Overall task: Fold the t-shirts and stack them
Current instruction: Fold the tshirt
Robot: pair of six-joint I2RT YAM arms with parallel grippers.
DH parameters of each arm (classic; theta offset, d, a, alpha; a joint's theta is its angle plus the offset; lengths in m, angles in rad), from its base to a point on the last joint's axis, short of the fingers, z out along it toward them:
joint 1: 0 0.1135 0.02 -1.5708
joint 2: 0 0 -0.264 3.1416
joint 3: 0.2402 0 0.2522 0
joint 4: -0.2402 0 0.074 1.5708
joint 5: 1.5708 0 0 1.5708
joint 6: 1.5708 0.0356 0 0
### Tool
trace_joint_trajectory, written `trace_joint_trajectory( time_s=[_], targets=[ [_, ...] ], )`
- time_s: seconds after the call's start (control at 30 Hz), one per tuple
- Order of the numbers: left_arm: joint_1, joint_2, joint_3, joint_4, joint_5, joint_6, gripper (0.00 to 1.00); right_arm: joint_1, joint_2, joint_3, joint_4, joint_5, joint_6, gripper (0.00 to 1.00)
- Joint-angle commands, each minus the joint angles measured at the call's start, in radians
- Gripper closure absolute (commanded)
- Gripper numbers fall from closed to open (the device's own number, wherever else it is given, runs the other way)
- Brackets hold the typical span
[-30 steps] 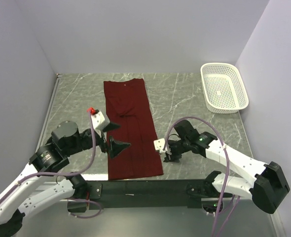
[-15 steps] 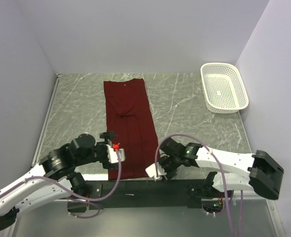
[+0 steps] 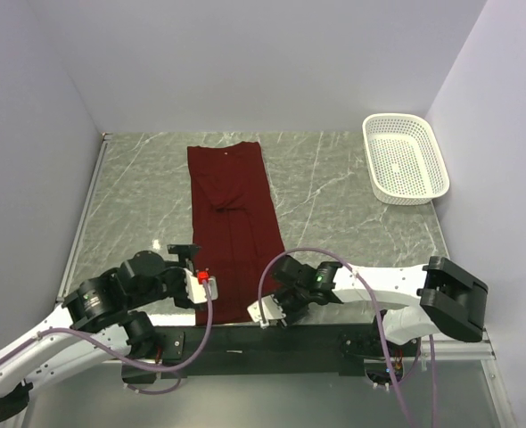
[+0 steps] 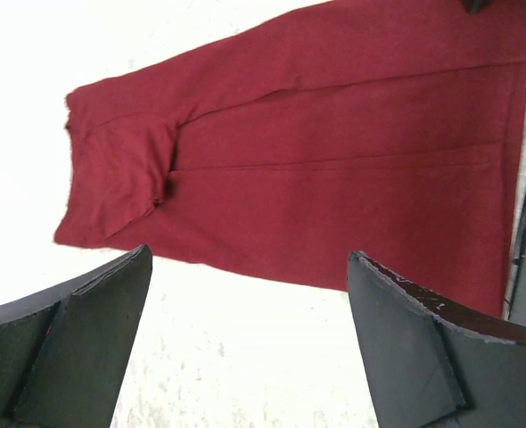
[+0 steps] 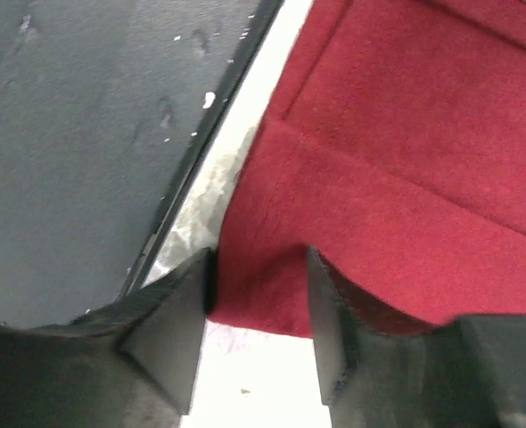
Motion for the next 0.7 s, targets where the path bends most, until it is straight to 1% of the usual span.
trace_joint_trajectory(
  time_s=[0.0,0.03,0.07,0.13,0.17,0.23,0.3,0.37,0.4,0.43,0.47,0.53,0.57,0.63,0.67],
  targets=[
    [-0.003,-0.034,0.014,-0.008,-0.045,0.027,0.04,0.011,0.030,0.023,0.039,0.073,0.034,0.50],
    [-0.003,-0.040,0.015,-0.016,-0.048,0.030,0.04,0.010,0.036,0.025,0.039,0.076,0.043,0.52],
    [-0.003,-0.055,0.018,-0.021,-0.050,0.029,0.04,0.010,0.043,0.023,0.044,0.084,0.045,0.58],
    [-0.003,-0.068,0.019,-0.053,-0.038,0.030,0.04,0.010,0.053,0.022,0.045,0.093,0.054,0.65],
    [-0.005,-0.075,0.018,-0.068,-0.003,0.036,0.04,0.010,0.052,0.026,0.044,0.084,0.058,0.73],
    [-0.005,-0.079,0.019,-0.102,0.037,0.046,0.05,0.005,0.044,0.031,0.042,0.078,0.061,0.84],
    [-0.005,-0.074,0.016,-0.117,0.105,0.058,0.08,-0.019,0.021,0.037,0.031,0.046,0.063,1.00],
    [-0.003,-0.059,0.008,-0.110,0.146,0.058,0.09,-0.062,0.001,0.058,0.007,-0.005,0.072,1.00],
    [-0.003,-0.051,-0.005,-0.107,0.182,0.071,0.12,-0.119,-0.015,0.069,-0.007,-0.069,0.072,1.00],
    [-0.003,-0.027,-0.015,-0.090,0.191,0.075,0.14,-0.148,-0.023,0.093,-0.034,-0.101,0.077,1.00],
    [-0.005,-0.013,-0.025,-0.075,0.202,0.070,0.19,-0.177,-0.029,0.106,-0.050,-0.132,0.078,1.00],
    [-0.003,0.041,-0.053,-0.032,0.246,0.072,0.25,-0.248,-0.042,0.132,-0.074,-0.209,0.083,1.00],
    [-0.003,0.061,-0.068,-0.010,0.258,0.072,0.30,-0.263,-0.045,0.137,-0.090,-0.227,0.086,1.00],
    [-0.005,0.113,-0.081,0.037,0.312,0.059,0.30,-0.276,-0.046,0.146,-0.094,-0.252,0.095,1.00],
    [-0.008,0.130,-0.091,0.088,0.324,0.047,0.31,-0.276,-0.043,0.149,-0.099,-0.258,0.100,1.00]
  ],
)
